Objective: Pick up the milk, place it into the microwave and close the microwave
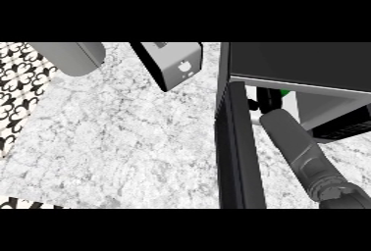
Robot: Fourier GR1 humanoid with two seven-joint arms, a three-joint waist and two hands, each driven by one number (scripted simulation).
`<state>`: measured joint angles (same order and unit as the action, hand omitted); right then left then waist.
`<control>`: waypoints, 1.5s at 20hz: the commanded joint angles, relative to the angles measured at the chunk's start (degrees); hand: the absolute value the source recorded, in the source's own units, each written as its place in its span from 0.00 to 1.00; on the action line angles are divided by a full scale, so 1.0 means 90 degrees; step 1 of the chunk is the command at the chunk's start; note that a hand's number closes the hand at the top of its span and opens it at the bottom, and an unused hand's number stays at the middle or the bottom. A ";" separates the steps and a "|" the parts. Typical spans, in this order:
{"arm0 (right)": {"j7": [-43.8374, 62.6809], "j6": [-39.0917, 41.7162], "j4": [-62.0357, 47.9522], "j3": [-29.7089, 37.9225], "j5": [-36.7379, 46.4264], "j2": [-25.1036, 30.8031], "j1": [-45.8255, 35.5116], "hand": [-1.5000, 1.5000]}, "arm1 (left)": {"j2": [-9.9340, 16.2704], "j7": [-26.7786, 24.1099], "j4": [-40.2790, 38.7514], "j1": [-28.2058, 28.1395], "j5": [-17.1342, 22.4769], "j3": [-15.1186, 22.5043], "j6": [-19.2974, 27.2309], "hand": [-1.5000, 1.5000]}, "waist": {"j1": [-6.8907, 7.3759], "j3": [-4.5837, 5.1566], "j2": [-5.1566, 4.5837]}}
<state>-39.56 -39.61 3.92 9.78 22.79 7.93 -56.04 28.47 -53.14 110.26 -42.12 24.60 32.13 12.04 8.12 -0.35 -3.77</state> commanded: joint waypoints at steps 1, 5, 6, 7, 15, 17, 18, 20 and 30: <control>-0.0365 0.0809 0.0318 0.0475 -0.0511 -0.0227 -0.0030 0.00 | -0.0127 -0.0027 0.0030 -0.0001 -0.0066 0.0112 0.0077 0.00 | -0.0114 -0.0022 0.0085; -0.0840 0.1417 0.0335 0.0742 -0.0775 -0.0233 0.0367 0.00 | -0.0028 -0.0096 0.0105 -0.0065 -0.0068 0.0008 0.0038 0.00 | -0.0200 -0.0020 0.0104; -0.0862 0.1704 0.0392 0.0903 -0.0941 -0.0112 0.0334 0.00 | 0.0056 -0.0121 0.0059 -0.0179 0.0014 -0.0034 -0.0055 0.00 | -0.0244 -0.0013 0.0144; -0.1166 0.1819 0.0374 0.0919 -0.0969 -0.0283 0.0634 0.00 | 0.0026 -0.0073 0.0189 -0.0155 -0.0093 0.0046 0.0032 0.00 | -0.0346 -0.0012 0.0172; -0.1941 0.2867 0.0343 0.1179 -0.1267 -0.0338 0.1279 0.00 | -0.0037 -0.0036 0.0265 -0.0389 -0.0234 0.0193 0.0154 0.00 | -0.0505 0.0009 0.0253; -0.2321 0.3084 0.0345 0.1156 -0.1251 -0.0256 0.1701 0.00 | -0.0166 -0.0318 0.0011 -0.0538 -0.0283 0.0251 0.0149 0.00 | -0.0544 0.0015 0.0287; -0.2172 0.3200 0.0407 0.1203 -0.1301 -0.0141 0.1495 0.00 | -0.0157 -0.0158 0.0147 -0.0459 -0.0306 0.0201 0.0253 0.00 | -0.0561 0.0014 0.0288; -0.2352 0.3409 0.0470 0.1159 -0.1292 -0.0184 0.1663 0.00 | 0.0098 0.0285 0.0420 -0.0265 0.0124 -0.0196 0.0082 0.00 | -0.0686 0.0021 0.0321; -0.2854 0.4949 0.0873 0.0919 -0.1330 0.0021 0.2644 0.00 | -0.0242 0.0636 0.0322 -0.0211 -0.0608 0.0544 0.0621 0.00 | -0.0869 0.0032 0.0406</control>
<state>-60.27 -2.53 10.49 18.82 10.96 6.46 -35.30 27.25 -50.04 113.06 -45.27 20.75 35.27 15.65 0.91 -0.10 -0.32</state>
